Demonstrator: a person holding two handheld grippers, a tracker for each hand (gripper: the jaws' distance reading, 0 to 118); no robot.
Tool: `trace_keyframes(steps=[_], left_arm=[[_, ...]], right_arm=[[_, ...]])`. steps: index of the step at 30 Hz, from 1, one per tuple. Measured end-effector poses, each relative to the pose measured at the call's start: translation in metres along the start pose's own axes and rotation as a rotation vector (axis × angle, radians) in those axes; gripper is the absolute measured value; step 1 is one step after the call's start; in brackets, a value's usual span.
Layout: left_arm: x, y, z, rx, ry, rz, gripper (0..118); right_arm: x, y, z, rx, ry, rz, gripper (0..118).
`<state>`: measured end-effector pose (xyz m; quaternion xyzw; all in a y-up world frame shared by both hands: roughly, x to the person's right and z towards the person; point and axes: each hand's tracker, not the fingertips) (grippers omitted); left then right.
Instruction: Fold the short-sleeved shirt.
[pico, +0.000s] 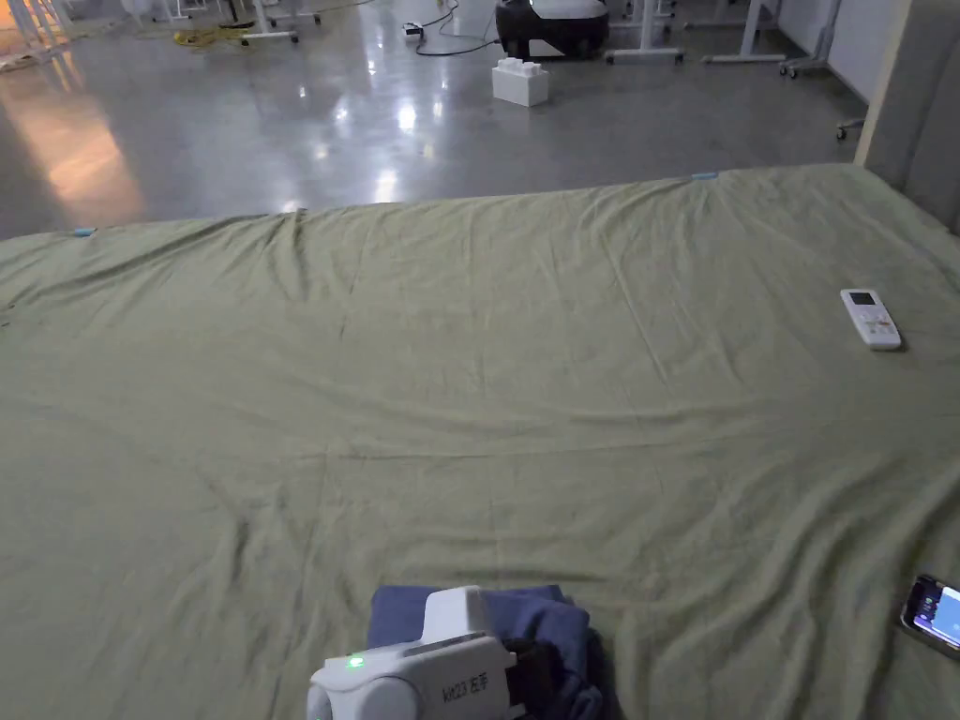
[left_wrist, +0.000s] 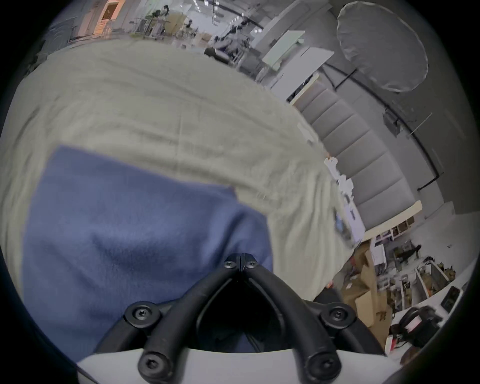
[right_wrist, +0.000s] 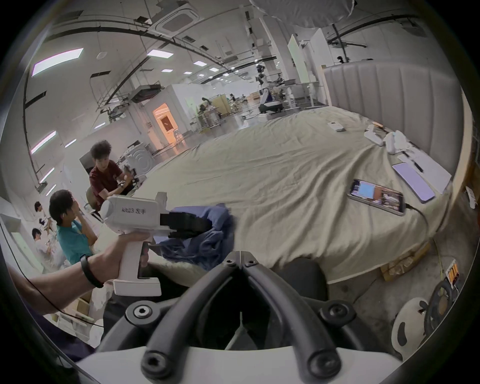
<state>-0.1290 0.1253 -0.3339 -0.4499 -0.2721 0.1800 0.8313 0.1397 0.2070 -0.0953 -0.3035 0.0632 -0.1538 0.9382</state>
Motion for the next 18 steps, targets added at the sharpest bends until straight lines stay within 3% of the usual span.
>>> trace_keyframes(steps=[3,9,12,15,16,17,18], left_arm=[[0.007,0.015,0.048,0.15,-0.15,0.031,0],[-0.014,0.019,0.143,0.257,-0.035,-0.065,0],[-0.039,0.009,0.166,0.254,0.008,-0.023,0],[-0.065,-0.001,0.174,0.242,0.051,0.052,0],[-0.072,-0.003,0.174,0.237,0.05,0.069,1],[-0.078,-0.006,0.173,0.241,0.042,0.08,2],[-0.085,-0.009,0.172,0.251,0.03,0.092,5]], right_arm=[[-0.009,0.016,-0.042,-0.049,0.063,0.008,0],[-0.047,0.057,-0.15,-0.069,0.212,0.034,0],[-0.062,0.064,-0.205,-0.206,0.186,0.085,0],[-0.056,0.037,-0.249,-0.527,0.019,0.164,0],[-0.046,0.019,-0.257,-0.567,0.022,0.197,0],[-0.038,0.013,-0.252,-0.431,0.071,0.154,0],[-0.032,0.017,-0.244,-0.367,0.074,0.045,0]])
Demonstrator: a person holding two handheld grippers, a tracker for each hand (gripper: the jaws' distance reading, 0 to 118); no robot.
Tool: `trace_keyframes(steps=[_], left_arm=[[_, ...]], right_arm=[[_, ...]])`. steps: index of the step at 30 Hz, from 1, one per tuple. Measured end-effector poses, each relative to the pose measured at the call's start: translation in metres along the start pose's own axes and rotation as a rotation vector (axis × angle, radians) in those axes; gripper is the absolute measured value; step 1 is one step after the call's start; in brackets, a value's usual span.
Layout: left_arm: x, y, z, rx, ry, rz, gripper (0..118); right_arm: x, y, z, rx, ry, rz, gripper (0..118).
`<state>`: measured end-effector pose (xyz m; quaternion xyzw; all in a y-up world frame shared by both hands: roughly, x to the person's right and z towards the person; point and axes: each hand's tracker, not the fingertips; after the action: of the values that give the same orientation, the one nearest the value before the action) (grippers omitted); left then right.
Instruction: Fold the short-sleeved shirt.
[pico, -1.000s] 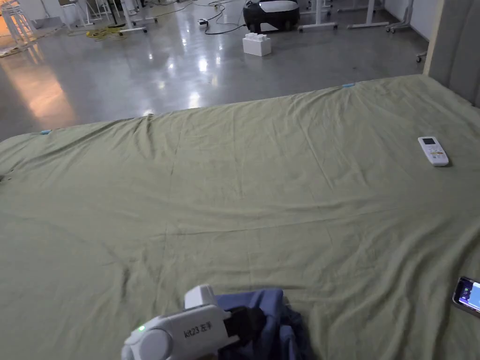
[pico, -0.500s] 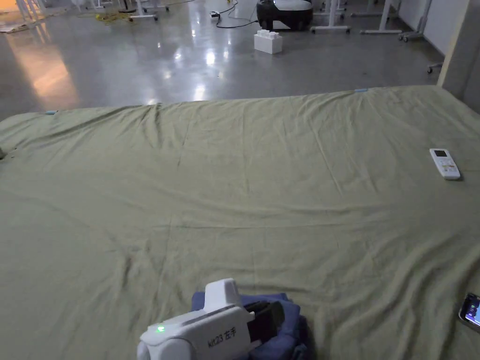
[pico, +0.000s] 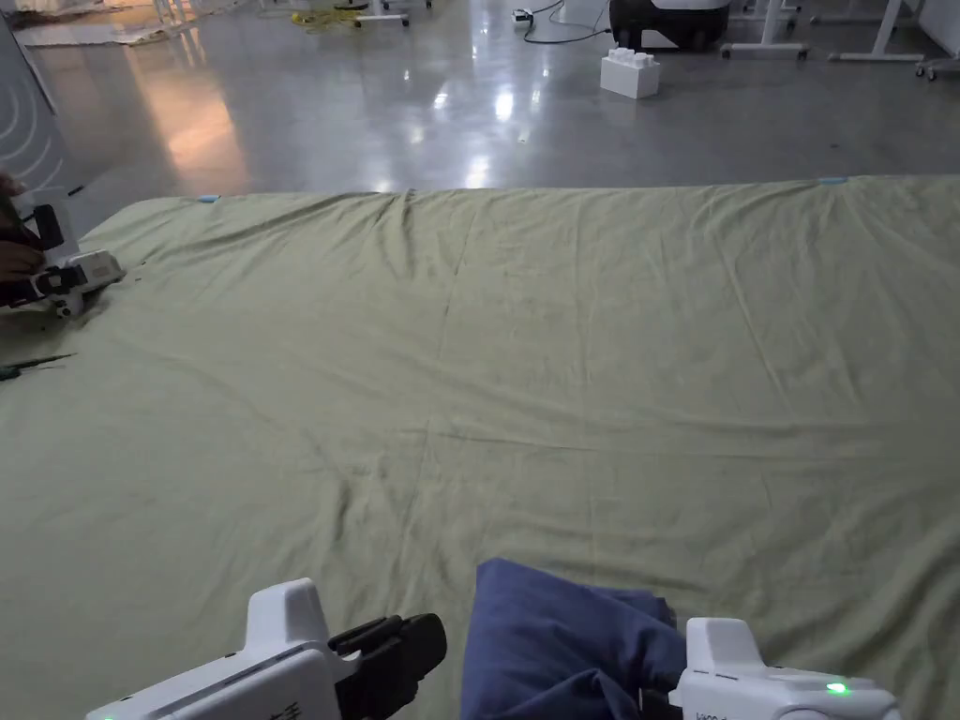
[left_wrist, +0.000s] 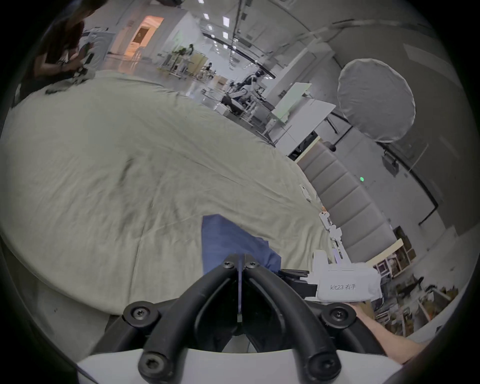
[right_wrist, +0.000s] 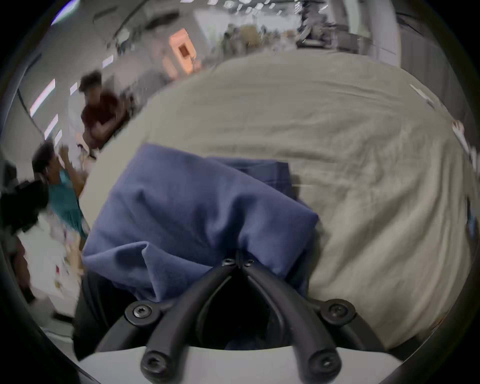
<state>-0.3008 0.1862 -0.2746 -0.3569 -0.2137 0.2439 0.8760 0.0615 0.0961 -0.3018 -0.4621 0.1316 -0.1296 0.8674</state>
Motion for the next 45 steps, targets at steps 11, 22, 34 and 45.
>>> trace_keyframes(steps=[11,22,34,45], left_arm=[[-0.065,0.022,-0.083,-0.197,-0.177,0.328,93],[-0.066,0.011,-0.147,-0.348,-0.229,0.532,92],[-0.026,0.021,-0.151,-0.398,-0.078,0.28,37],[-0.145,0.15,0.026,-0.11,0.083,0.323,36]], right_arm=[[-0.012,-0.001,0.002,-0.025,-0.048,0.063,0],[0.001,-0.007,0.002,0.004,0.009,0.022,0],[0.008,-0.01,0.023,0.075,0.089,-0.069,0],[-0.016,-0.023,0.101,0.198,0.293,-0.183,0]])
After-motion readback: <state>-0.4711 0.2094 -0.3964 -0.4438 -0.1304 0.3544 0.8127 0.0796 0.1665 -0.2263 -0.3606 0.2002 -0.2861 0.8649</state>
